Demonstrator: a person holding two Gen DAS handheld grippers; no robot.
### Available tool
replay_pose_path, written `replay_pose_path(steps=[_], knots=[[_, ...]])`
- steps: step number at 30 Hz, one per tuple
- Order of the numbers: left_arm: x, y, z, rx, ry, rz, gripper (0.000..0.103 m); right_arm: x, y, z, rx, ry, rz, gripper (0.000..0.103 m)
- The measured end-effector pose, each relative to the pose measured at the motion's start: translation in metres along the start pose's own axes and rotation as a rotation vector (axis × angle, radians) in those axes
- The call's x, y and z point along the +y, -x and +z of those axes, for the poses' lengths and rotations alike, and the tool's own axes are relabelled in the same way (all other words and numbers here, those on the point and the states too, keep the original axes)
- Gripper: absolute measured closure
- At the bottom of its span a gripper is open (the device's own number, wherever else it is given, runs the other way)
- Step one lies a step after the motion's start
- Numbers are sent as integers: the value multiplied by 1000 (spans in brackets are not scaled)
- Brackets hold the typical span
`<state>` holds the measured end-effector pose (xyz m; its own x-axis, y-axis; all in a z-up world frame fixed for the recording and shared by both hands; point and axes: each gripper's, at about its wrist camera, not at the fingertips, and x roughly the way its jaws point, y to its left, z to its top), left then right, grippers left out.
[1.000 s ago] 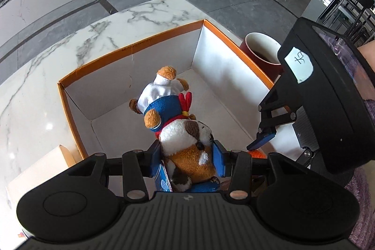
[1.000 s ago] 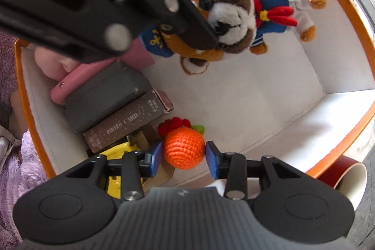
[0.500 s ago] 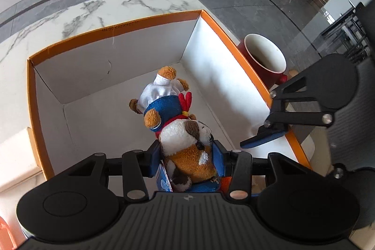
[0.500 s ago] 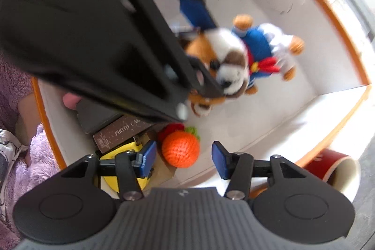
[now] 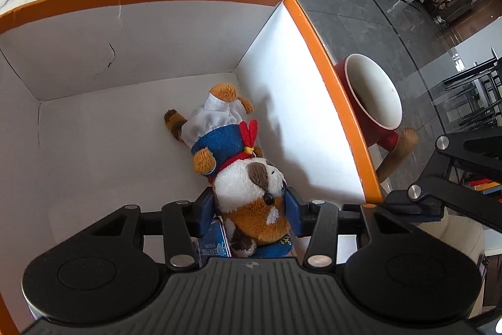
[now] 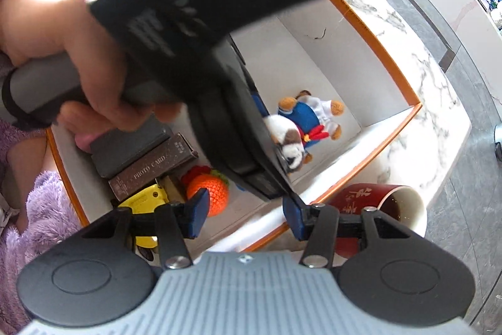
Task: Organize objects
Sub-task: 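Lower the bear and crocheted orange into the orange box and open both grippers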
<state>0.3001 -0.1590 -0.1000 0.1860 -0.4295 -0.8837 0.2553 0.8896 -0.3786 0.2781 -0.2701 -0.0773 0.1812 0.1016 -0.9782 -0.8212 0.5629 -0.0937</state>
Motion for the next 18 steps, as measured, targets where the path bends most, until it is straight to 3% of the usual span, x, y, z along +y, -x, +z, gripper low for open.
replay_pose_path(steps=[5, 11, 18], knots=[[12, -4, 2, 19, 39, -37, 45, 3, -3, -3, -7, -5, 8, 49], [11, 12, 0, -5, -4, -39, 34, 8, -4, -6, -3, -8, 8, 49], [13, 56, -13, -68, -35, -38, 35, 22, 10, -13, -13, -27, -8, 49]])
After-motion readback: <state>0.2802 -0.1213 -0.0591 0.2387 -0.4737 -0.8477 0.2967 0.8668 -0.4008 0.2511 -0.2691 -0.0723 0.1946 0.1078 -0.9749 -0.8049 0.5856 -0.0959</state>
